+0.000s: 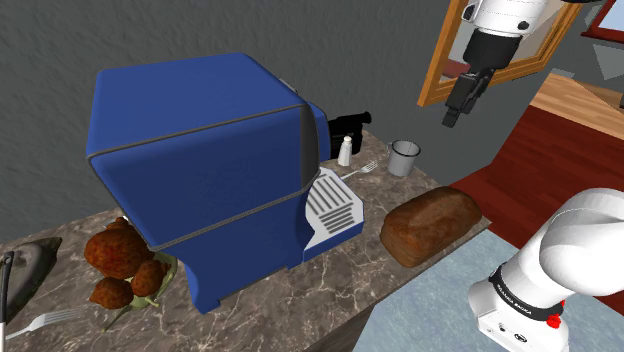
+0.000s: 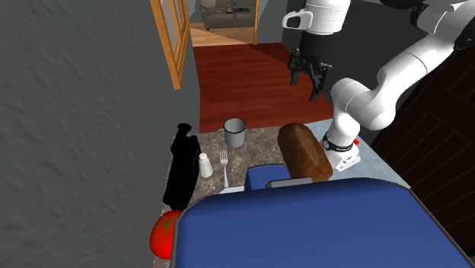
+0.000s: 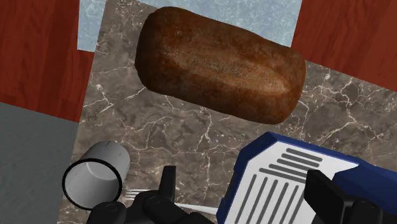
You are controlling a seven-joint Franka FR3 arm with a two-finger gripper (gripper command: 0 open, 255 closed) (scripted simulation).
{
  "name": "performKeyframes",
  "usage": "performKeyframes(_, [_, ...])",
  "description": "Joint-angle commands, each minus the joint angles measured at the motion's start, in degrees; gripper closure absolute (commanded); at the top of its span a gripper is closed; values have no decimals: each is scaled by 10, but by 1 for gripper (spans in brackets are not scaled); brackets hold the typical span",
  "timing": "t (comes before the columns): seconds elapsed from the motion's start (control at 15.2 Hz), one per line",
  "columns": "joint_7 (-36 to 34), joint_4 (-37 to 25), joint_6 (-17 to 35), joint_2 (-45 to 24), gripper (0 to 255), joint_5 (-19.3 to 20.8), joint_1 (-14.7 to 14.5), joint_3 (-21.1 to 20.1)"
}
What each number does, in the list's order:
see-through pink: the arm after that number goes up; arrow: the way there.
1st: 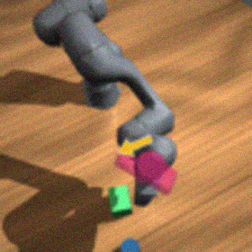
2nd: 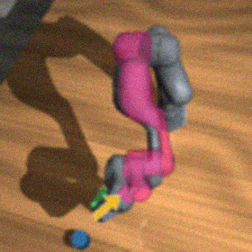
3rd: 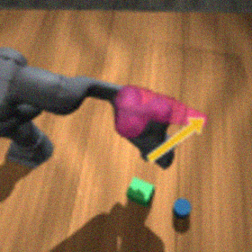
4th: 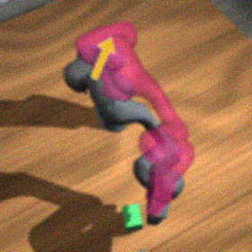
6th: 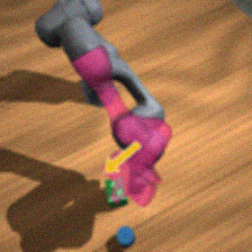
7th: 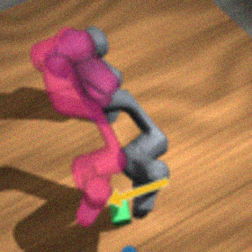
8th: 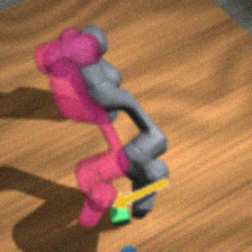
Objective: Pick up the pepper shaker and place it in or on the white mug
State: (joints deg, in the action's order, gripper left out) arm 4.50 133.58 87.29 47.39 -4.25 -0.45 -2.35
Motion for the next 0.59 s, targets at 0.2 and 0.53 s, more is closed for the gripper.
performKeyframes(0.2, [-12,6,56,-48,0,3,5,-11])
performKeyframes(0.53, [-34,-1,142,-138,0,13,16,-29])
